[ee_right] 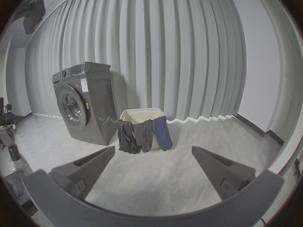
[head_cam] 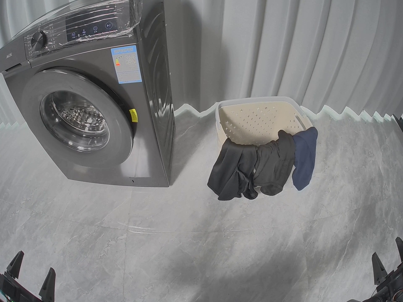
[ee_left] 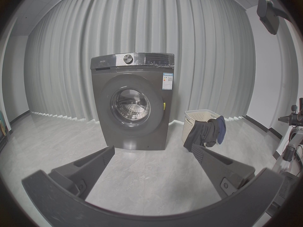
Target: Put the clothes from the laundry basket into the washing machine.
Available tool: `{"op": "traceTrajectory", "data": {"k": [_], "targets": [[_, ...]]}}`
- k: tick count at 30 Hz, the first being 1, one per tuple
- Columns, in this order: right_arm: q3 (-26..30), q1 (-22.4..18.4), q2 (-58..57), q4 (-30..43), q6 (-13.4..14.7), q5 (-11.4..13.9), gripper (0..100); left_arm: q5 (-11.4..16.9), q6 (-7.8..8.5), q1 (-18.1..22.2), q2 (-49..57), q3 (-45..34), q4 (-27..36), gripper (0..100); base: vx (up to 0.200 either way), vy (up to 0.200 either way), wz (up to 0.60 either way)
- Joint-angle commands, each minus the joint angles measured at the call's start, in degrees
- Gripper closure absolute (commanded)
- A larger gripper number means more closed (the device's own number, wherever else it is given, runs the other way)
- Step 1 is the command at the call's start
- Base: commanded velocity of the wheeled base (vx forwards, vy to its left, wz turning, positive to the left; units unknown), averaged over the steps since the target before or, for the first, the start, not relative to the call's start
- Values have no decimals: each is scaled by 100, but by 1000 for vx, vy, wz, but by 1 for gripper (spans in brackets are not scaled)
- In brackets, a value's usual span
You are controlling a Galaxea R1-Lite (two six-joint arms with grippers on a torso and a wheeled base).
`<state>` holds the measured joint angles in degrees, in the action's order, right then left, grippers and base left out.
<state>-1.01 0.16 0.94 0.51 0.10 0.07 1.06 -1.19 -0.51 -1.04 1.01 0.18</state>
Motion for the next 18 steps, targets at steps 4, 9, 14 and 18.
{"op": "traceTrajectory", "data": {"k": [4,9,14,18], "targets": [[92,2,-85,2,8,1,0,-1,5,-2,104,-92,-1,0,0,-150,0],[92,2,-85,2,8,1,0,-1,-4,-2,104,-92,-1,0,0,0,0],[92,2,-85,2,-1,10,0,-1,5,-2,104,-92,-1,0,80,0,0],[92,2,-76,2,8,10,0,-1,-4,-2,104,-92,-1,0,200,0,0]]}}
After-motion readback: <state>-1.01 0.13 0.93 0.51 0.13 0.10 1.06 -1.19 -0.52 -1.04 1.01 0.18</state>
